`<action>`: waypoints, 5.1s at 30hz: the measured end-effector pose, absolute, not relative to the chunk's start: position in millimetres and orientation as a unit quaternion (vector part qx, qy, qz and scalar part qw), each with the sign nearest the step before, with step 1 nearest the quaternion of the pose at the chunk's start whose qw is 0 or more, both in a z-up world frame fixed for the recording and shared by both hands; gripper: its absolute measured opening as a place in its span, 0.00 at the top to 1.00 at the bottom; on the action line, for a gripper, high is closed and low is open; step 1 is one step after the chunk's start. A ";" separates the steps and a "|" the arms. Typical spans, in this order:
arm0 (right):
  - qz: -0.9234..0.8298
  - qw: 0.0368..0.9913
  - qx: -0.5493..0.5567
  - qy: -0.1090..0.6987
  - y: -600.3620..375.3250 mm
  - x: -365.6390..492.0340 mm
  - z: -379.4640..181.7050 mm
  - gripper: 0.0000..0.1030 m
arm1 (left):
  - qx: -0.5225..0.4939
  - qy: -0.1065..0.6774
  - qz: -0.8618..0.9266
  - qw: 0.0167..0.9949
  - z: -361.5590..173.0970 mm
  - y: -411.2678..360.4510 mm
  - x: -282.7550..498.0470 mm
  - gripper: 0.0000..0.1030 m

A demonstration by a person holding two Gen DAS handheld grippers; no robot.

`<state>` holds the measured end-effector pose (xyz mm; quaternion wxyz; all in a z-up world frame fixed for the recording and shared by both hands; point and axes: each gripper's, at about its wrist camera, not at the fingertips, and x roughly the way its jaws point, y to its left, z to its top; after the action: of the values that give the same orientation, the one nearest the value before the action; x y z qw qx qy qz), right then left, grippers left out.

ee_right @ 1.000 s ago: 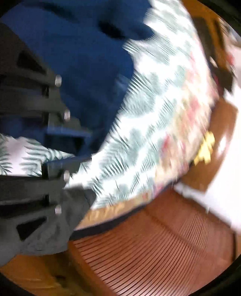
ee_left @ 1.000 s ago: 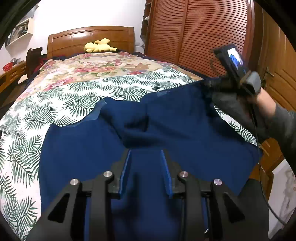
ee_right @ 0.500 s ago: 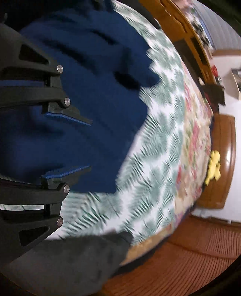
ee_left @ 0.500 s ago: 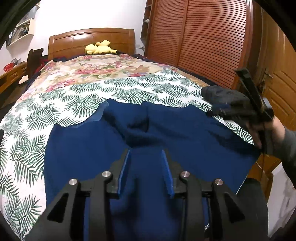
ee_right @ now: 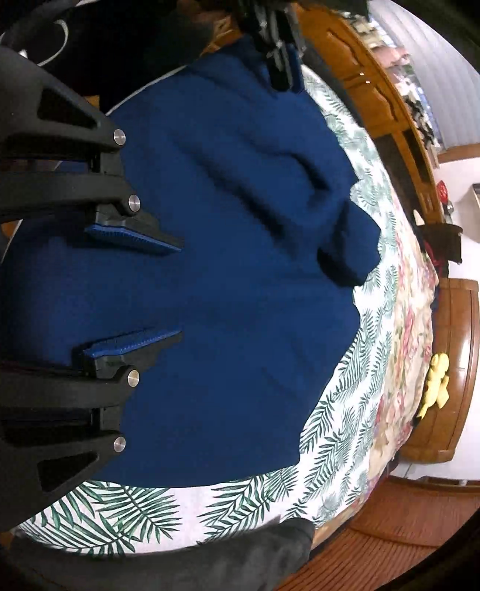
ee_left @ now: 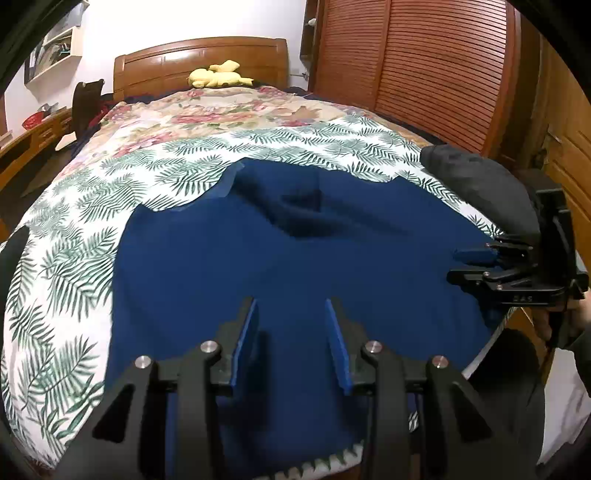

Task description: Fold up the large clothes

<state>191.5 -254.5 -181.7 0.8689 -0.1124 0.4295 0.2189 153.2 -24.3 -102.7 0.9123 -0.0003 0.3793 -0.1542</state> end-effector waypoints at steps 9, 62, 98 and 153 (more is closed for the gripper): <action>0.212 0.879 -0.104 0.414 -256.0 186.1 -192.8 0.57 | -0.007 0.399 -0.085 0.913 -111.1 38.8 121.4 0.62; 0.283 0.871 -0.124 0.381 -179.5 161.8 -202.8 0.54 | -0.109 0.384 -0.063 0.915 -135.3 75.5 65.2 0.83; 0.188 0.923 -0.022 0.335 -357.3 126.1 -161.6 0.54 | 0.042 0.298 -0.257 0.918 -29.5 -197.9 149.9 0.95; 0.372 0.876 -0.060 0.300 -130.2 187.9 -58.7 0.52 | -0.065 0.312 -0.181 0.930 -28.7 27.4 83.0 0.87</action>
<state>187.9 -130.2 -58.7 0.8764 -0.0599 0.3002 0.3719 83.0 27.4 -28.7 0.9303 -0.0645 0.3124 -0.1813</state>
